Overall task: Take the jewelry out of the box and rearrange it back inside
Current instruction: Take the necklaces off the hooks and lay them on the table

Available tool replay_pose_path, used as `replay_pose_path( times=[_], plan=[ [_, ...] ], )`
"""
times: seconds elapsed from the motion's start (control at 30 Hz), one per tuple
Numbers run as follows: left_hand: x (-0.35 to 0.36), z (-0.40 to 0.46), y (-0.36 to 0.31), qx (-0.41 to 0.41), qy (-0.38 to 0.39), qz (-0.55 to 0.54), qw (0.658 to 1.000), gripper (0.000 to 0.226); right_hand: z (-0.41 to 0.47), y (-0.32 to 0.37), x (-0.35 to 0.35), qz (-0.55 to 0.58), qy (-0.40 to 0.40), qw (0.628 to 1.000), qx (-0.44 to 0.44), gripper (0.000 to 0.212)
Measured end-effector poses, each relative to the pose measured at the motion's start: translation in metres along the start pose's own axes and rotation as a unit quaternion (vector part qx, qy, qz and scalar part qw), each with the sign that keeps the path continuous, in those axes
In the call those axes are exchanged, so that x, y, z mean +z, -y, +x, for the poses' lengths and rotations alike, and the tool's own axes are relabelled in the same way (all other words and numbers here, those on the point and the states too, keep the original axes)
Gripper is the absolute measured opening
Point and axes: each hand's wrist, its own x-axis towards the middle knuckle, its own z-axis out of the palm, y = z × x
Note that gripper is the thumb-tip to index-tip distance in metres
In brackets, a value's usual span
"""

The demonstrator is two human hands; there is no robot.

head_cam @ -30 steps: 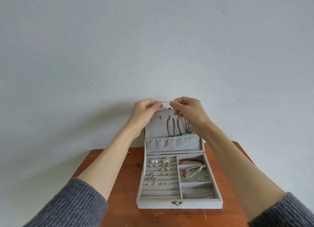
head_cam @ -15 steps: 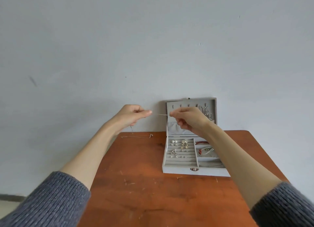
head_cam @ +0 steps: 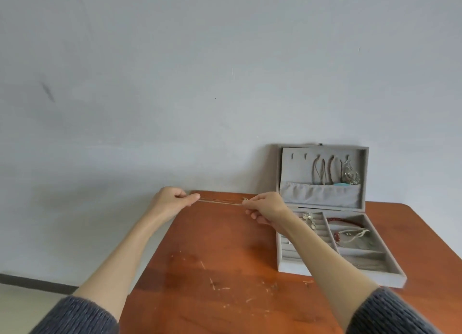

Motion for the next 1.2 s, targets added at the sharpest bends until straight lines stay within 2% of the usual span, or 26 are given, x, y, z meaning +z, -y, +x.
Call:
replay_pose_path(
  times=[0.17,0.37,0.53,0.73,0.87,0.97,1.07,1.2],
  plan=[
    [0.023,0.041,0.041,-0.023,-0.019,0.02,0.999,0.035,0.048,-0.019,0.023,-0.076,-0.048,0.994,0.058,0.011],
    [0.045,0.073,0.064,-0.032,-0.053,0.046,0.997,0.042,0.081,-0.025,0.026,-0.211,-0.093,0.972,0.035,0.016],
    [0.057,0.083,0.072,-0.048,-0.036,0.057,0.997,0.037,0.08,-0.028,0.021,-0.21,-0.109,0.971,0.025,0.015],
    [0.063,0.085,0.077,-0.05,-0.052,0.101,0.992,0.038,0.083,-0.032,0.021,-0.231,-0.111,0.966,0.014,0.015],
    [0.058,0.082,0.074,-0.004,-0.052,0.178,0.983,0.041,0.078,-0.03,0.022,-0.25,-0.119,0.961,0.003,0.024],
    [0.051,0.072,0.06,0.027,-0.024,0.228,0.973,0.046,0.063,-0.024,0.021,-0.26,-0.118,0.958,-0.016,0.023],
    [0.046,0.056,0.037,0.111,-0.022,0.247,0.962,0.042,0.042,-0.015,0.014,-0.252,-0.124,0.959,-0.03,0.031],
    [0.041,0.025,-0.005,0.224,-0.057,0.25,0.94,0.038,0.003,0.007,-0.004,-0.307,-0.153,0.936,-0.073,0.034]
  ],
)
